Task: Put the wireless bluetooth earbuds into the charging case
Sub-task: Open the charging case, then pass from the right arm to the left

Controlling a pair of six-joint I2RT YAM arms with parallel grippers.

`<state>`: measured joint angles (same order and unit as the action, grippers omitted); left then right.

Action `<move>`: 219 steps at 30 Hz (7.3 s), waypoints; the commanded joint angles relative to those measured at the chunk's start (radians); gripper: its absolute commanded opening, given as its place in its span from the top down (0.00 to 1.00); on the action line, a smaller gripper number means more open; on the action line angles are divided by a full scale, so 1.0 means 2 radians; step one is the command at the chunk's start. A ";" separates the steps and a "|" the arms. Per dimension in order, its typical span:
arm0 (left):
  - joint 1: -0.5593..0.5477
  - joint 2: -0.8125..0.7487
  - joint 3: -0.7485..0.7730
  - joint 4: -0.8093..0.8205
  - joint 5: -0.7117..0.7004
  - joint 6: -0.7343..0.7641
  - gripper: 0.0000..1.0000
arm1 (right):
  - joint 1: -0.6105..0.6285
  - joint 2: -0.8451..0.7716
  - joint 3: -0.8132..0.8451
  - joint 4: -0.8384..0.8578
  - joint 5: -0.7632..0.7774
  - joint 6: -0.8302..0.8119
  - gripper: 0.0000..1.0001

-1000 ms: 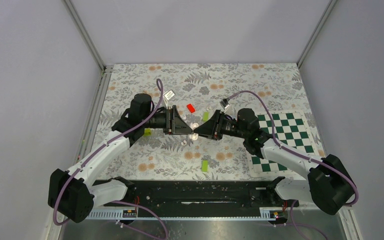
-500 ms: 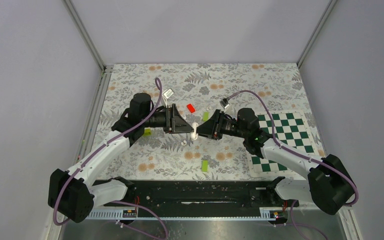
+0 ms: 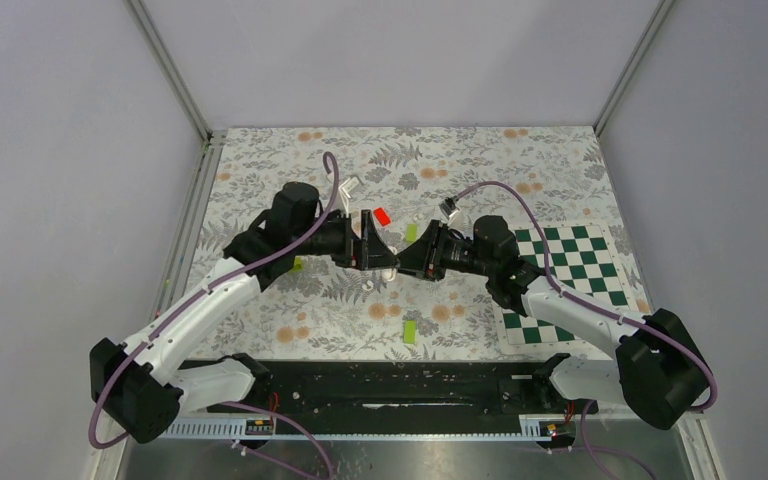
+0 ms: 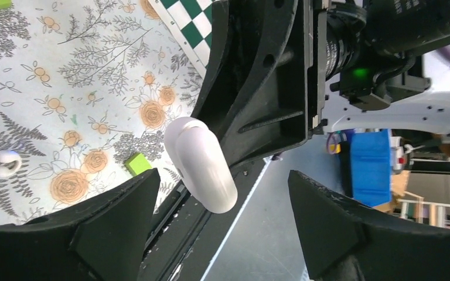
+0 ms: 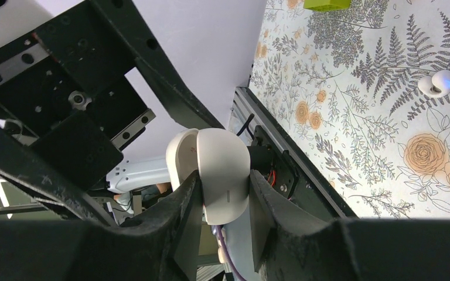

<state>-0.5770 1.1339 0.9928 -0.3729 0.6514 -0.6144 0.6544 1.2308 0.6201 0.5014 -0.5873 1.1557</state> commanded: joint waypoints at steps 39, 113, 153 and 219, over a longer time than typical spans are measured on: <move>-0.041 -0.060 0.076 -0.122 -0.269 0.058 0.01 | 0.003 0.008 0.023 0.020 -0.010 0.000 1.00; 0.055 -0.047 -0.121 0.199 0.068 -0.145 0.60 | 0.003 0.008 0.011 0.031 -0.010 0.016 1.00; 0.055 -0.044 -0.115 0.170 0.060 -0.127 0.44 | 0.003 0.014 0.012 0.045 -0.013 0.025 1.00; 0.136 -0.055 -0.157 0.226 0.175 -0.160 1.00 | -0.045 -0.047 0.049 -0.137 -0.007 -0.058 0.38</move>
<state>-0.3470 1.0679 0.6262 0.1207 0.9691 -1.0046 0.6147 1.2861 0.6521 0.4976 -0.6884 1.1995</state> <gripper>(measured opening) 0.269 0.613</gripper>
